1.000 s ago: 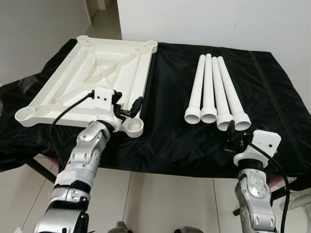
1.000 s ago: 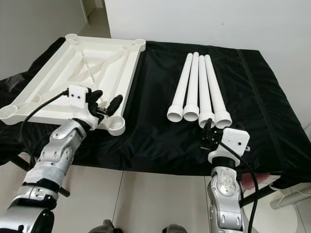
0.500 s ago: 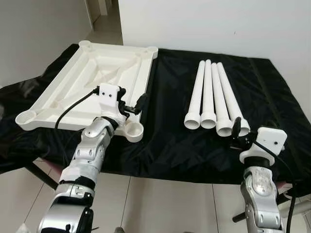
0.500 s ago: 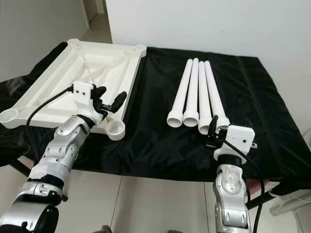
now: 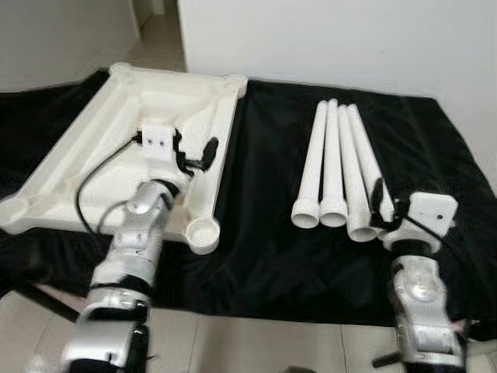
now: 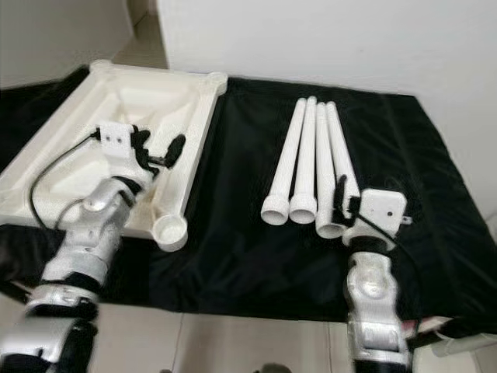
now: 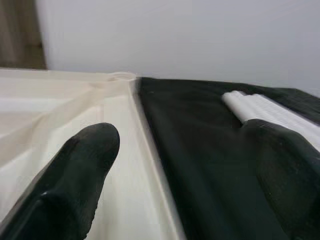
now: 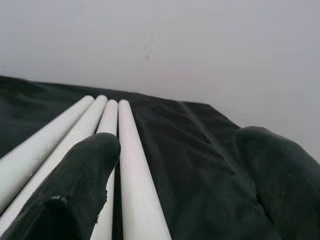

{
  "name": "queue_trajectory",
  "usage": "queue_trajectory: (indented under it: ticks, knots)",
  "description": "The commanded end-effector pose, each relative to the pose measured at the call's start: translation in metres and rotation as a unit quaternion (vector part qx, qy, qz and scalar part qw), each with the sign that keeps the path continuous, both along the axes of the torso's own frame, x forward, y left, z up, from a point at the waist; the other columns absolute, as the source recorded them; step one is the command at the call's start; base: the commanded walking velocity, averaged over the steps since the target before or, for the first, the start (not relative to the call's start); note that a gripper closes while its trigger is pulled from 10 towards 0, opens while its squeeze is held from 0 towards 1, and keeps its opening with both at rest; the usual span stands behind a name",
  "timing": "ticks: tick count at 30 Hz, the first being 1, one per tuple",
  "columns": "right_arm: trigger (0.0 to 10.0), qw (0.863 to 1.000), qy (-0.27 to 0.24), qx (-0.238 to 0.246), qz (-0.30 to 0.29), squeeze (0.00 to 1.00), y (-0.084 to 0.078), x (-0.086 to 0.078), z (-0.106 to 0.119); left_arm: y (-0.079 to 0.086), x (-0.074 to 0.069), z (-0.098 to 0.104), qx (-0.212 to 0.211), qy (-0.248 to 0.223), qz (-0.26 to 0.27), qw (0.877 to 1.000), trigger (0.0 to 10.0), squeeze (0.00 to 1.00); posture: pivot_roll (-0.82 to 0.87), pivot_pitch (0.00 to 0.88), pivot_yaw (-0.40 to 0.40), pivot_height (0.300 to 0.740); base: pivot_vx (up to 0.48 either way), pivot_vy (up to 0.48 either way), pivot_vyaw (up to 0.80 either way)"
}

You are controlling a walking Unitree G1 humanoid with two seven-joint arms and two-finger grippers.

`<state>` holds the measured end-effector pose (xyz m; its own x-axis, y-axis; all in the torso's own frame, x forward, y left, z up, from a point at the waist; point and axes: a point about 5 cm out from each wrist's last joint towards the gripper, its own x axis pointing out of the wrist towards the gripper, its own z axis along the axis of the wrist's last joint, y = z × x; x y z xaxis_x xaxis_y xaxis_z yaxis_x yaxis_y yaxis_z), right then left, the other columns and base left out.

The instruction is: Building children table

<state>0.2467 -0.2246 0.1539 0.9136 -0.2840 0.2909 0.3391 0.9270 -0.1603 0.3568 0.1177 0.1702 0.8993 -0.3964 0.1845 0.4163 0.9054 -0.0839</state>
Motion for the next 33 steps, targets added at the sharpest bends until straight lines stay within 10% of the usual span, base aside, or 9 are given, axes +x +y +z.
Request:
queue_trajectory:
  ticks: [1,20,21,24,25,33]
  knots:
    - [10.0,1.000,-0.005,-0.004,0.018,0.00,0.008,0.003,0.001,0.012,0.002,0.003,0.007,-0.008,0.021,1.000,10.0,0.00,0.05,0.000,-0.015,0.740,0.292,0.000,0.00]
    - [10.0,0.999,0.011,0.041,0.013,0.00,0.008,0.007,-0.005,0.004,0.002,0.000,0.025,0.007,-0.013,1.000,10.0,0.00,0.04,0.000,-0.034,0.740,0.014,0.000,0.00]
    - [10.0,0.999,0.011,0.046,0.015,1.00,0.007,0.005,-0.005,0.005,0.003,0.001,0.031,0.005,-0.015,0.999,10.0,0.00,0.04,0.000,-0.028,0.740,0.000,0.000,0.00]
    - [10.0,0.999,0.015,0.051,0.010,1.00,0.005,0.002,-0.005,0.005,0.003,0.003,0.032,0.005,-0.015,0.999,10.0,0.00,0.04,0.005,-0.019,0.740,0.000,0.000,0.00]
    - [10.0,0.998,0.025,0.056,0.002,0.07,0.003,-0.001,-0.008,0.005,0.003,0.005,0.032,0.005,-0.015,0.999,10.0,0.00,0.04,0.005,-0.019,0.740,0.000,0.000,0.00]
    - [10.0,0.992,0.096,0.073,-0.035,0.00,0.005,-0.026,-0.033,0.004,-0.003,0.007,0.032,0.000,-0.010,0.999,10.0,0.00,0.03,0.023,-0.005,0.740,0.000,0.000,0.00]
